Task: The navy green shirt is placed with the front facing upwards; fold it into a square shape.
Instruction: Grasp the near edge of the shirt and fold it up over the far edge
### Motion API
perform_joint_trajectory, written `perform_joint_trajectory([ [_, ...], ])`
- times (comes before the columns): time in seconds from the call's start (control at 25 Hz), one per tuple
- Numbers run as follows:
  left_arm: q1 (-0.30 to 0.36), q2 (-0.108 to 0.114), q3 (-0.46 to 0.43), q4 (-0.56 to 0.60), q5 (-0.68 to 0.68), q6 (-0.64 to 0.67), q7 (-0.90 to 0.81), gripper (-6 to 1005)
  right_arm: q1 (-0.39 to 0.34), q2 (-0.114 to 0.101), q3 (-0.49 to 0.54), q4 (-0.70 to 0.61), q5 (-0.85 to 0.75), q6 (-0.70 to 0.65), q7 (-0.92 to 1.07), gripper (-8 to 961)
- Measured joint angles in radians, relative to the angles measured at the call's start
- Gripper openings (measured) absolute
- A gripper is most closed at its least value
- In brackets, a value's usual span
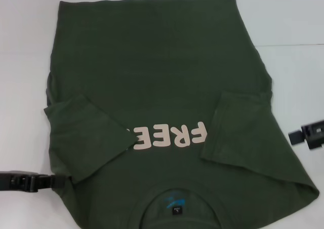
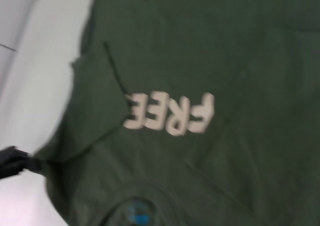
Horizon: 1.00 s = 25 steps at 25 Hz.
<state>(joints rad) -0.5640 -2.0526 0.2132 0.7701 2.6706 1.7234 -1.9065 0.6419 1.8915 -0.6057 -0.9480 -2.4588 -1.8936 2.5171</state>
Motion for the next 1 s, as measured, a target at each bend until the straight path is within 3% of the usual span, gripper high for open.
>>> perform_joint_trajectory([
  [0.4, -0.005, 0.000, 0.002, -0.005, 0.000, -0.002, 0.001, 31, 0.005, -0.018, -0.004, 0.104, -0.092, 0.052, 0.024, 900],
  [1.0, -0.007, -0.006, 0.002, -0.014, 0.000, -0.010, 0.007, 35, -0.002, -0.021, -0.014, 0.180, -0.220, 0.138, 0.018, 900],
])
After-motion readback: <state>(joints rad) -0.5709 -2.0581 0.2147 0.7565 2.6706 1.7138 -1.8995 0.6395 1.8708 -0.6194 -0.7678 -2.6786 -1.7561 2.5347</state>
